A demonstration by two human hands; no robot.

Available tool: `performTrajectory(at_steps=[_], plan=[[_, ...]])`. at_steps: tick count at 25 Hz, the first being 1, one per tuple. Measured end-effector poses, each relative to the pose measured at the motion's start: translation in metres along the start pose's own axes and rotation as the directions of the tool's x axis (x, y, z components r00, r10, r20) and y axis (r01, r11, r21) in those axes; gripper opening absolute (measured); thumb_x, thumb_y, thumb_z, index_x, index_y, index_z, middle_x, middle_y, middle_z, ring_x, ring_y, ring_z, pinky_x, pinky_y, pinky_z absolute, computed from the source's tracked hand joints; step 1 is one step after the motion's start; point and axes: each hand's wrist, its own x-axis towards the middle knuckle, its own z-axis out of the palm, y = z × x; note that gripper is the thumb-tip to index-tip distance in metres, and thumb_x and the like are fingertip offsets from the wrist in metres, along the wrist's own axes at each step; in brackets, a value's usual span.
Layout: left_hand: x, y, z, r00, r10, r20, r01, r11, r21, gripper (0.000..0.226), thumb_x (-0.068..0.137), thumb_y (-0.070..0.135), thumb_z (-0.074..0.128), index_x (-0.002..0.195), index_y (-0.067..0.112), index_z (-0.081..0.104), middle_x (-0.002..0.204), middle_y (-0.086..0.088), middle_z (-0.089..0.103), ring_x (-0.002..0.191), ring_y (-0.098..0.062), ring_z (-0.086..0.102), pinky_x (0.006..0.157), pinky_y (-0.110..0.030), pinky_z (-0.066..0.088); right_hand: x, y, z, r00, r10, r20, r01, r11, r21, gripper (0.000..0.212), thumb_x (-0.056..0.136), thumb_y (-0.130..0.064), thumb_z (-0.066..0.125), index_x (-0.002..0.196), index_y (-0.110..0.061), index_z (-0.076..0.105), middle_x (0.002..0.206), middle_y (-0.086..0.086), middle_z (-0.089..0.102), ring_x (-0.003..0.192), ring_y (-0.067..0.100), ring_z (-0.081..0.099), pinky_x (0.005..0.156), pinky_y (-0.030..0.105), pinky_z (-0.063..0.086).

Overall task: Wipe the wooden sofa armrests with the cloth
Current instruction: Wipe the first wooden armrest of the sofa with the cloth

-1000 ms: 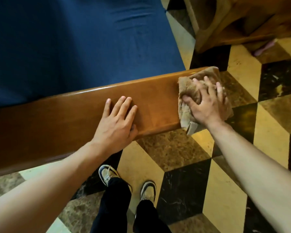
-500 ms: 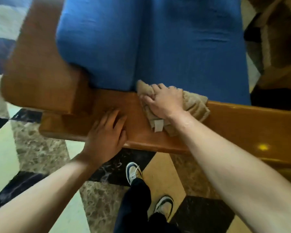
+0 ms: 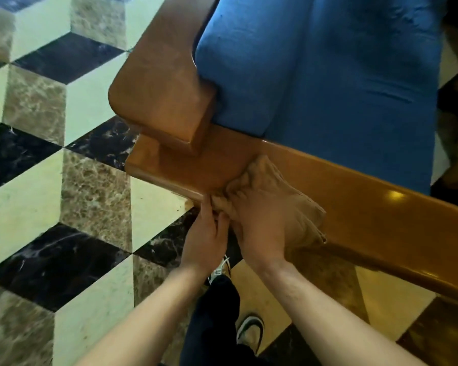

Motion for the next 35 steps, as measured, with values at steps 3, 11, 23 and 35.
performTrajectory(at_steps=[3, 11, 23, 35], plan=[[-0.011, 0.011, 0.017, 0.956, -0.248, 0.154, 0.29, 0.744, -0.602, 0.056, 0.095, 0.043, 0.054, 0.146, 0.021, 0.051, 0.134, -0.008, 0.07, 0.12, -0.022, 0.068, 0.109, -0.05, 0.049, 0.003, 0.0, -0.019, 0.989, 0.113, 0.09, -0.131, 0.964, 0.231, 0.044, 0.092, -0.033, 0.069, 0.135, -0.027, 0.064, 0.138, -0.003, 0.06, 0.126, 0.029, 0.045, 0.1, 0.049, 0.041], [-0.092, 0.085, -0.051, 0.969, -0.193, 0.154, 0.24, 0.887, -0.394, 0.042, 0.105, 0.033, 0.057, 0.12, -0.005, 0.064, 0.121, -0.029, 0.071, 0.115, -0.04, 0.068, 0.102, -0.055, 0.053, -0.047, -0.038, -0.109, 0.9, 0.057, 0.431, -0.413, 0.428, 0.804, 0.023, 0.092, -0.04, 0.065, 0.115, -0.042, 0.065, 0.127, -0.001, 0.065, 0.117, 0.013, 0.063, 0.105, 0.044, 0.053], [-0.15, 0.044, -0.299, 0.943, -0.252, -0.217, 0.066, 0.781, -0.621, 0.051, 0.093, 0.063, 0.062, 0.116, 0.021, 0.077, 0.113, -0.011, 0.08, 0.109, -0.029, 0.075, 0.091, -0.04, 0.061, 0.05, -0.244, -0.143, 0.495, -0.602, 0.627, -0.094, 0.68, 0.727, 0.069, 0.072, -0.063, 0.086, 0.133, -0.045, 0.059, 0.125, -0.024, 0.068, 0.116, -0.005, 0.062, 0.1, 0.023, 0.052], [0.053, -0.032, -0.562, 0.965, -0.263, -0.009, 0.227, 0.848, -0.478, 0.042, 0.071, 0.02, 0.095, 0.106, 0.019, 0.072, 0.088, 0.001, 0.083, 0.08, -0.01, 0.077, 0.062, -0.02, 0.057, 0.28, -0.461, -0.101, 0.774, -0.391, 0.499, 0.014, 0.798, 0.603, 0.037, 0.085, -0.039, 0.081, 0.111, -0.038, 0.054, 0.092, -0.009, 0.066, 0.074, 0.004, 0.064, 0.057, 0.022, 0.051]])
